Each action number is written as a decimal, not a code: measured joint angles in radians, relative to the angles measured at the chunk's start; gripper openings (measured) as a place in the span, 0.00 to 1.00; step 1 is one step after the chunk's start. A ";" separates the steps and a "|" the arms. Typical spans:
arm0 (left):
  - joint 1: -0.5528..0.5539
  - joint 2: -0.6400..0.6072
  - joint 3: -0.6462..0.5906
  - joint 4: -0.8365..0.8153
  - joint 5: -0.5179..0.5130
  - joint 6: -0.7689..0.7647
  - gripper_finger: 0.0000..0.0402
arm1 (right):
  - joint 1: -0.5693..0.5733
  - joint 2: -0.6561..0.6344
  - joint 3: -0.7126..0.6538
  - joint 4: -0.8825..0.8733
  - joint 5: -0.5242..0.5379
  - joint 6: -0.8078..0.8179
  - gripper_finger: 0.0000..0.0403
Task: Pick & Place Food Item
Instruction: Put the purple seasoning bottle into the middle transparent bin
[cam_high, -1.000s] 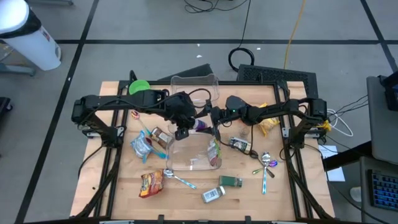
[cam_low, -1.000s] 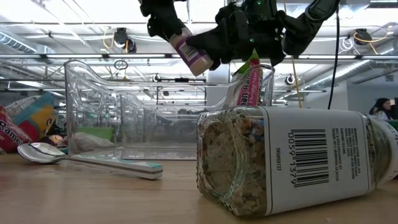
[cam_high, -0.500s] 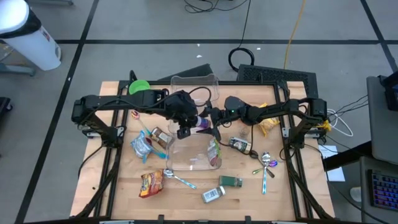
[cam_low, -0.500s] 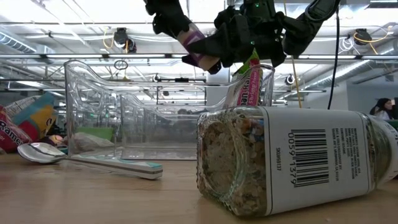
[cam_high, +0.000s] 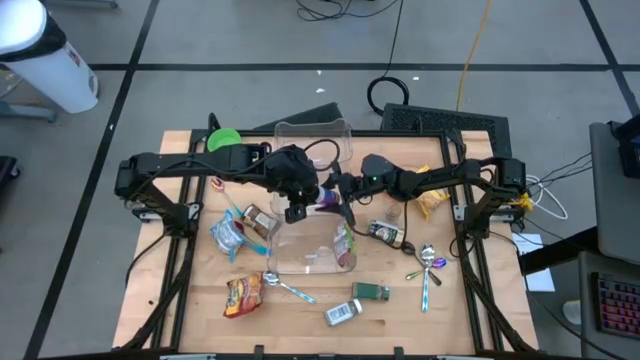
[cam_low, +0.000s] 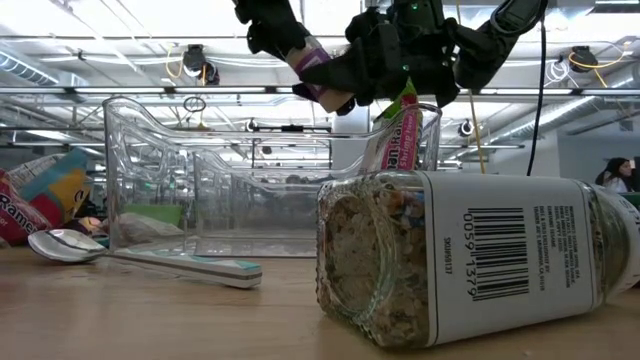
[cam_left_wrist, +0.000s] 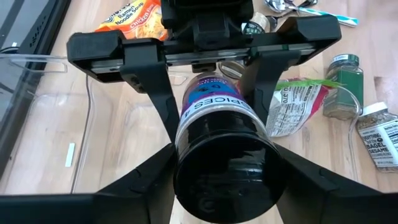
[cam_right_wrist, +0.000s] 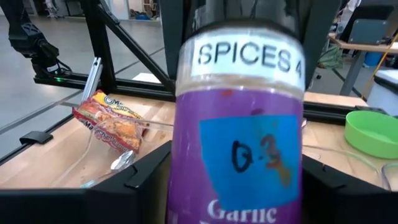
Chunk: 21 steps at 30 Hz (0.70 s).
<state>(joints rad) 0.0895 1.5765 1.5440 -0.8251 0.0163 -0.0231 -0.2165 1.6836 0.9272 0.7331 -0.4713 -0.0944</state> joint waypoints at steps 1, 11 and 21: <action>0.000 0.000 0.000 0.000 0.000 0.000 0.54 | 0.000 0.000 0.000 0.008 0.000 0.000 0.54; 0.000 -0.003 0.001 0.002 0.007 -0.007 0.54 | 0.000 -0.006 0.026 0.011 -0.001 0.006 0.55; 0.000 -0.003 0.001 -0.011 0.009 -0.017 0.54 | 0.000 -0.007 0.055 -0.013 -0.004 0.008 0.56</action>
<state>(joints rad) 0.0895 1.5738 1.5448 -0.8361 0.0254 -0.0399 -0.2165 1.6768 0.9824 0.7200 -0.4751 -0.0860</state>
